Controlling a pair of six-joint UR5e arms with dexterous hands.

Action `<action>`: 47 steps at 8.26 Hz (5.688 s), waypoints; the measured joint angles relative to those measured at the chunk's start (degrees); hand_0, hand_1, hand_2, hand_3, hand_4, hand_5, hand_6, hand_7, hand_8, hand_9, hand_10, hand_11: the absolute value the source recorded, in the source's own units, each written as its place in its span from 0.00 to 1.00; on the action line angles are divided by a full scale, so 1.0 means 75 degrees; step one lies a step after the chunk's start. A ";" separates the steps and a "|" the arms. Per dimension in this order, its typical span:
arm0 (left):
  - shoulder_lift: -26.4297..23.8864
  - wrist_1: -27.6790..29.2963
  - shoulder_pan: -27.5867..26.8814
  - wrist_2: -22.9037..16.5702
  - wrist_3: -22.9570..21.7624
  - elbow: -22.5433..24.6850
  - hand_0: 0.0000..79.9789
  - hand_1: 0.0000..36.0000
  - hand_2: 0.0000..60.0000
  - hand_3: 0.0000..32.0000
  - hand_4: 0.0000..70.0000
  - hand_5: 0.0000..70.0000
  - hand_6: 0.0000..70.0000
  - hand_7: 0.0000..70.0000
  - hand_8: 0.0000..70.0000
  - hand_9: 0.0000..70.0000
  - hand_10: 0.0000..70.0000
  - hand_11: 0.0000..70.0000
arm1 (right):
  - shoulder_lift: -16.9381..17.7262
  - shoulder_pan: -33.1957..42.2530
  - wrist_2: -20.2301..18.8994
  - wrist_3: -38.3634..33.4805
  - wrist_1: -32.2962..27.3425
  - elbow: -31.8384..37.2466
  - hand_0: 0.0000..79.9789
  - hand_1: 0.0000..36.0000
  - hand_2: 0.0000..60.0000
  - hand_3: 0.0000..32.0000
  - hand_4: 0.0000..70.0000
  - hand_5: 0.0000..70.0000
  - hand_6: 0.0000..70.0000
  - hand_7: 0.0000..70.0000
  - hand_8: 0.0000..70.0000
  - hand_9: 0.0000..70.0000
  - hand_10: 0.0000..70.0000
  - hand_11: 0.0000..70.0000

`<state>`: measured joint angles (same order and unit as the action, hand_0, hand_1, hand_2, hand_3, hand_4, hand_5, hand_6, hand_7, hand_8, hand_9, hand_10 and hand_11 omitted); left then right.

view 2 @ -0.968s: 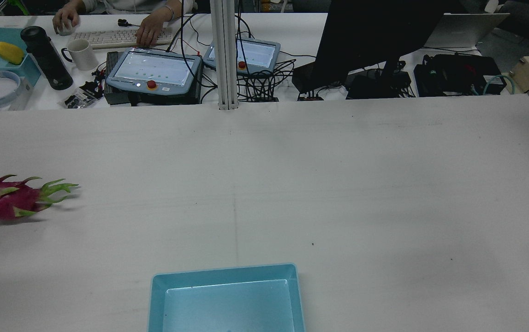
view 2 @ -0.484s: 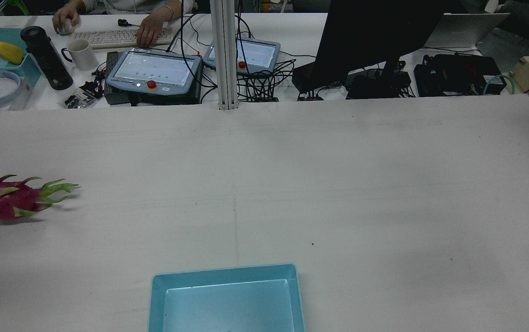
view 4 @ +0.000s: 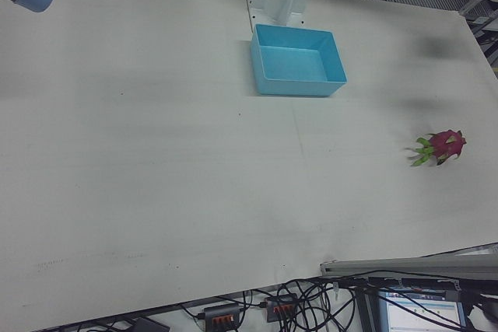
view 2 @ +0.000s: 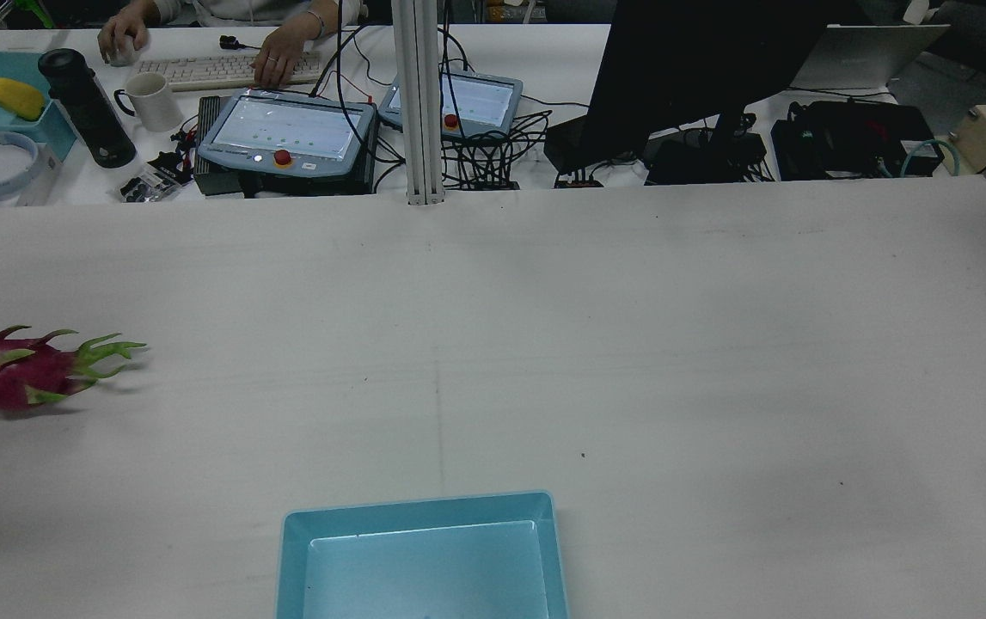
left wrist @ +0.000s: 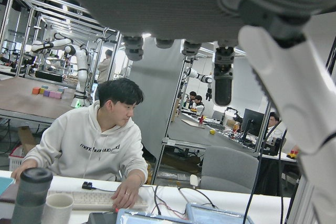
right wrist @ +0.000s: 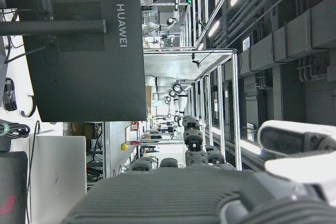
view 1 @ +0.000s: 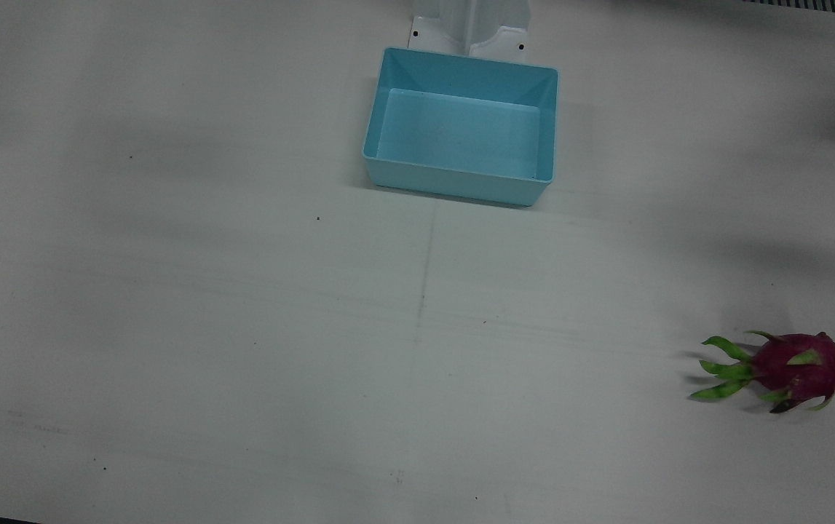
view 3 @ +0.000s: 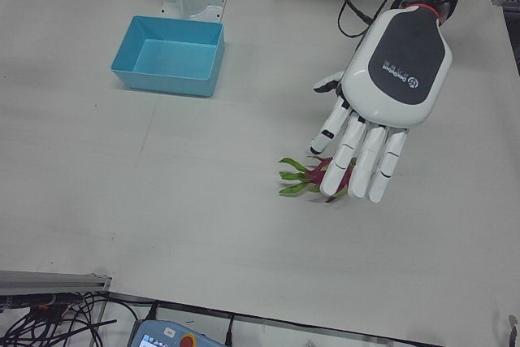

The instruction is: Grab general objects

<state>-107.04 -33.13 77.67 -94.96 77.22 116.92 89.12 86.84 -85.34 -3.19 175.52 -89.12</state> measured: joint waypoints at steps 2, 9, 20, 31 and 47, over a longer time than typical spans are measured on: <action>0.0316 -0.0205 -0.0333 0.0042 0.0029 -0.0257 0.81 0.80 0.02 0.75 0.00 0.00 0.00 0.00 0.00 0.00 0.00 0.00 | 0.0000 0.0000 0.0000 -0.0001 0.0000 0.0000 0.00 0.00 0.00 0.00 0.00 0.00 0.00 0.00 0.00 0.00 0.00 0.00; 0.1118 -0.0807 -0.2582 0.1908 -0.0043 -0.0363 0.74 0.85 0.34 0.41 0.00 0.00 0.00 0.00 0.00 0.00 0.00 0.00 | 0.0000 0.0000 0.0000 -0.0001 0.0005 0.0000 0.00 0.00 0.00 0.00 0.00 0.00 0.00 0.00 0.00 0.00 0.00 0.00; 0.1632 -0.0412 -0.3870 0.4058 -0.0453 -0.1405 0.71 0.77 0.25 0.39 0.00 0.00 0.00 0.00 0.00 0.00 0.00 0.00 | 0.0000 0.0000 0.0000 0.0003 0.0004 0.0000 0.00 0.00 0.00 0.00 0.00 0.00 0.00 0.00 0.00 0.00 0.00 0.00; 0.1375 0.0295 -0.3982 0.4861 -0.0428 -0.2404 0.71 0.75 0.22 0.43 0.00 0.00 0.00 0.00 0.00 0.00 0.00 0.00 | 0.0000 0.0000 0.0000 0.0003 0.0003 0.0000 0.00 0.00 0.00 0.00 0.00 0.00 0.00 0.00 0.00 0.00 0.00 0.00; 0.1417 -0.0267 -0.4729 0.5313 -0.0355 -0.2486 0.71 0.87 0.59 0.00 0.00 0.23 0.00 0.13 0.00 0.01 0.12 0.22 | 0.0000 0.0000 0.0000 0.0003 0.0004 0.0000 0.00 0.00 0.00 0.00 0.00 0.00 0.00 0.00 0.00 0.00 0.00 0.00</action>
<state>-96.42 -35.13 42.20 -55.12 74.56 98.27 89.12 86.83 -85.34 -3.16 175.55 -89.12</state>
